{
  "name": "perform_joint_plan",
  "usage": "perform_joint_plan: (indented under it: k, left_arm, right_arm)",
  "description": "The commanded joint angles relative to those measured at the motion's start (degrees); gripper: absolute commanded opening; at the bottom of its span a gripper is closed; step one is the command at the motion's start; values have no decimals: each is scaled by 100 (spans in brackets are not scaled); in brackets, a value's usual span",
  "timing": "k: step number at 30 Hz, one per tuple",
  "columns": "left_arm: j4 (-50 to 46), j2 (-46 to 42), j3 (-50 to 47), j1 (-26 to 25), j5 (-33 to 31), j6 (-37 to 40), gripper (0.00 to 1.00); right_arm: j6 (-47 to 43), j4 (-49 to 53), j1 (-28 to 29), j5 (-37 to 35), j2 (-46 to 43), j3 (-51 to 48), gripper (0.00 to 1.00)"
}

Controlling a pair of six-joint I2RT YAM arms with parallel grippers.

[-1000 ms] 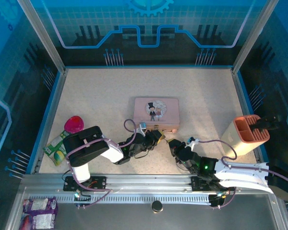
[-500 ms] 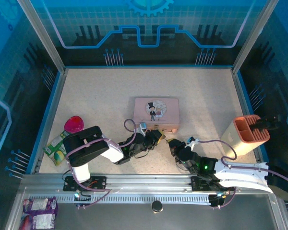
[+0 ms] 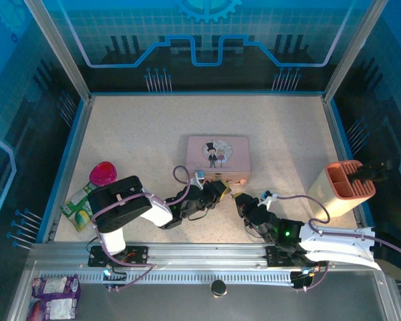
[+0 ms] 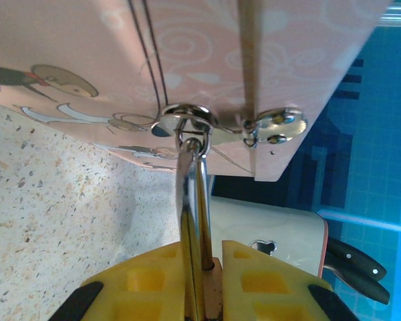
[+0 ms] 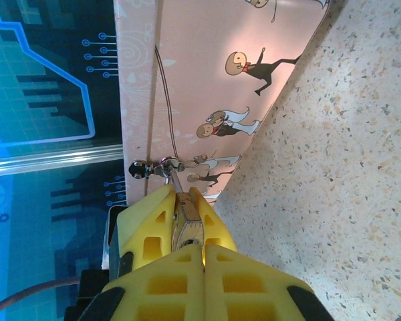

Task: Unlock the padlock with the key

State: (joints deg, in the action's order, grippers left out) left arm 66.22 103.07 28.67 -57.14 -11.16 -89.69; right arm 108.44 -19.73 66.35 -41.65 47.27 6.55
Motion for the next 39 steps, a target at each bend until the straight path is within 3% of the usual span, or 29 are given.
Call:
perform_joint_plan:
  k: [1, 22, 39]
  left_arm:
    - [654, -134, 271, -148, 202, 107, 0]
    - [700, -90, 244, -174, 167, 61, 0]
    - [689, -2, 298, -206, 196, 30, 0]
  right_arm:
    - [-35, 54, 69, -353, -13, 102, 0]
    - [-82, 191, 77, -393, 66, 256, 0]
    - [-384, -558, 97, -160, 624, 431, 0]
